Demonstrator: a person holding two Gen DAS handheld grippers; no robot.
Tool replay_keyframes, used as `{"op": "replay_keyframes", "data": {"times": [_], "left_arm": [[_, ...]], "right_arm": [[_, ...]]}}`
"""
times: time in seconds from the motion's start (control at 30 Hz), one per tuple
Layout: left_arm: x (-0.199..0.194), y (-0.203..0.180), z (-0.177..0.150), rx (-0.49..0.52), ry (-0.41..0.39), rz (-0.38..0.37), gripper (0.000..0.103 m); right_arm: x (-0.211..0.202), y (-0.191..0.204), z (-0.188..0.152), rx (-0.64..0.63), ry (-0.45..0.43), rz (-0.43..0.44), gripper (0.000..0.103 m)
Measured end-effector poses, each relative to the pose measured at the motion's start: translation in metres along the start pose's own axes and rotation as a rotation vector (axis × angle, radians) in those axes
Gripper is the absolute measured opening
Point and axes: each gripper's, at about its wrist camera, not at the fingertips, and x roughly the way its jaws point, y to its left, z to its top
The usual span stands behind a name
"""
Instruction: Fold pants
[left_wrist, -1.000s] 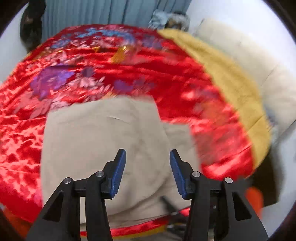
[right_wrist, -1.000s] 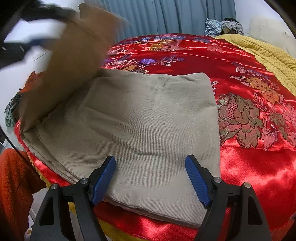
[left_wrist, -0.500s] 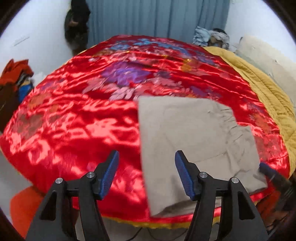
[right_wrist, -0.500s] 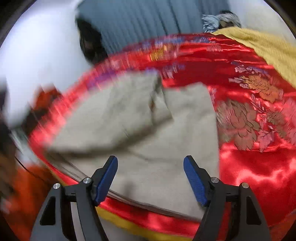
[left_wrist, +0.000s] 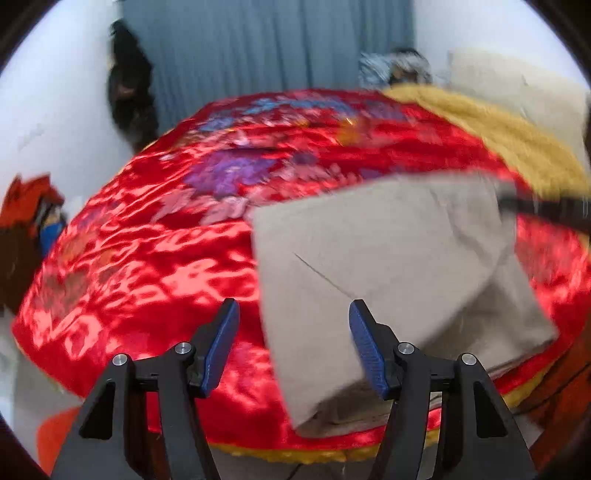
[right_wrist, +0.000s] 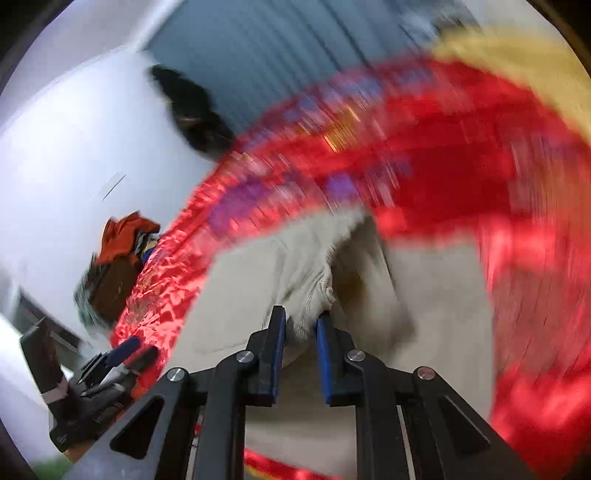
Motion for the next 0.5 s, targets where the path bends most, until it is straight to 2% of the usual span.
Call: {"op": "replay_keyframes", "data": {"times": [0.07,0.1,0.17,0.2,0.23,0.3,0.33,0.43,0.5], "left_arm": [[0.024,-0.017,-0.003,0.058,0.058,-0.006,0.064],[0.035,-0.025,-0.006,0.083,0.086,0.006,0.064],[0.044,-0.036,-0.01,0.117,0.091,0.048,0.065],[0.044,-0.037,-0.01,0.12,0.084,0.056,0.066],[0.043,-0.037,-0.01,0.116,0.079,0.058,0.066],[0.043,-0.033,-0.01,0.102,0.081,0.045,0.066],[0.045,-0.031,-0.009,0.092,0.082,0.037,0.067],[0.046,-0.031,-0.008,0.079,0.081,0.037,0.068],[0.046,-0.031,-0.009,0.082,0.081,0.04,0.068]], "right_arm": [[0.016,-0.011,0.004,-0.025,0.045,-0.05,0.017],[0.033,-0.026,0.0,-0.008,0.102,-0.081,0.017],[0.052,-0.048,-0.012,0.042,0.188,-0.09,0.02],[0.051,-0.055,-0.016,0.065,0.196,-0.07,0.024],[0.044,-0.059,-0.018,0.071,0.178,-0.061,0.029],[0.028,-0.062,-0.023,0.069,0.138,-0.036,0.06],[0.024,-0.061,-0.027,0.078,0.14,0.003,0.066],[0.034,-0.067,-0.032,0.124,0.202,0.054,0.067],[0.043,-0.073,-0.031,0.167,0.201,0.08,0.067]]}}
